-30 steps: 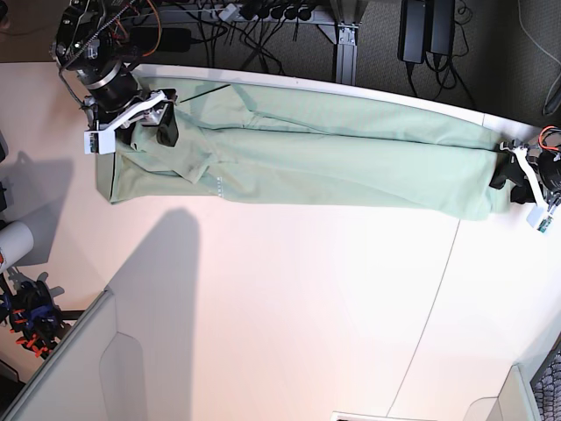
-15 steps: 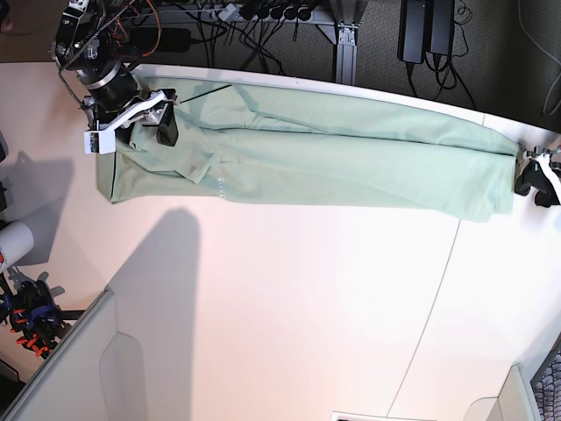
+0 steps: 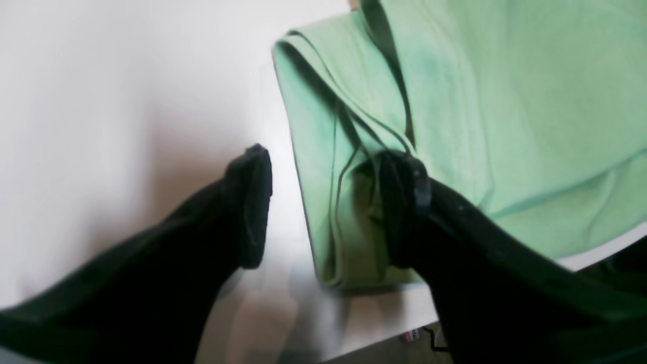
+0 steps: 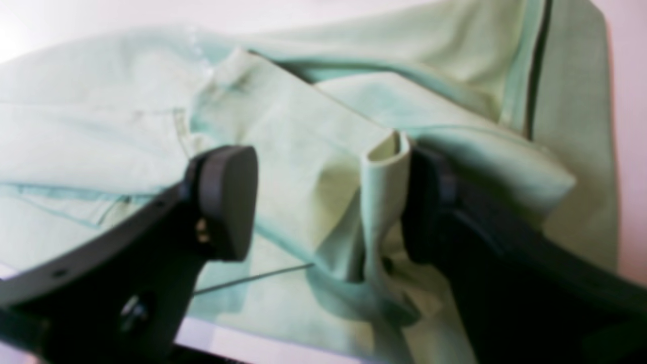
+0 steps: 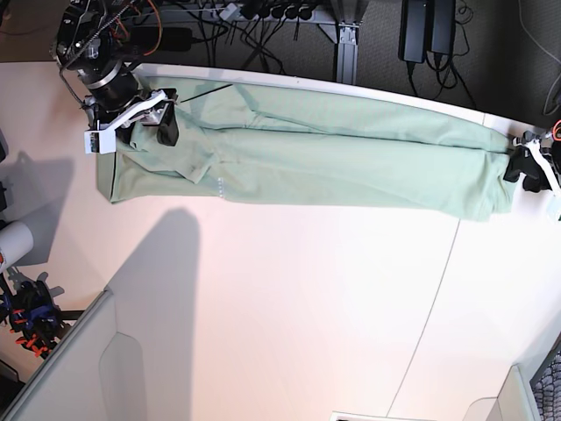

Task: Fold the T-shirt properly
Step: 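Hold the folded edges with both grippers and smooth the long strip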

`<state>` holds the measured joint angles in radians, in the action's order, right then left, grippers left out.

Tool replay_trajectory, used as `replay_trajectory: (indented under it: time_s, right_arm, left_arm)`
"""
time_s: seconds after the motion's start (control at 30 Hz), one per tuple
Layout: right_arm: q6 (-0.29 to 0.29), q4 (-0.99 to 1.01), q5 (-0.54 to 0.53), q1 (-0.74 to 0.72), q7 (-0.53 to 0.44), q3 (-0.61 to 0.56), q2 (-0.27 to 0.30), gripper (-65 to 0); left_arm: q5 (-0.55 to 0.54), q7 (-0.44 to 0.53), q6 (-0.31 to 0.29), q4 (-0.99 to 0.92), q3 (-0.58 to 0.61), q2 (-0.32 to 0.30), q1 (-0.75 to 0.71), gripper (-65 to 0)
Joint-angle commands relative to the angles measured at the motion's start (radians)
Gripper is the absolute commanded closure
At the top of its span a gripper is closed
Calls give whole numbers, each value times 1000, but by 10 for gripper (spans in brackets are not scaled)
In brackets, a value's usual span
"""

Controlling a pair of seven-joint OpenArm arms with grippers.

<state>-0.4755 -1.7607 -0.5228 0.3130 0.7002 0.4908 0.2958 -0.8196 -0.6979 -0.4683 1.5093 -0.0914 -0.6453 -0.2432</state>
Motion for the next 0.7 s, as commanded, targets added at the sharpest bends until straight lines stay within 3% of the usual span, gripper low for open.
replay_trajectory:
  time_s: [0.0,0.27,0.67]
  right_arm:
    - [0,-16,-9,-4,-22,8,11,-424]
    - [0,-16,-9,-5,-22,8,11,-424]
    - [0,-16,-12,-4,-22,8,11,-424]
  left_arm:
    - [-8,4,-8,12,-6,-10,7,-374]
    - [-75,-11,-51,12,-6,-6,1,-374]
    - [-129,-32,-53,-57,-6,3,3,-374]
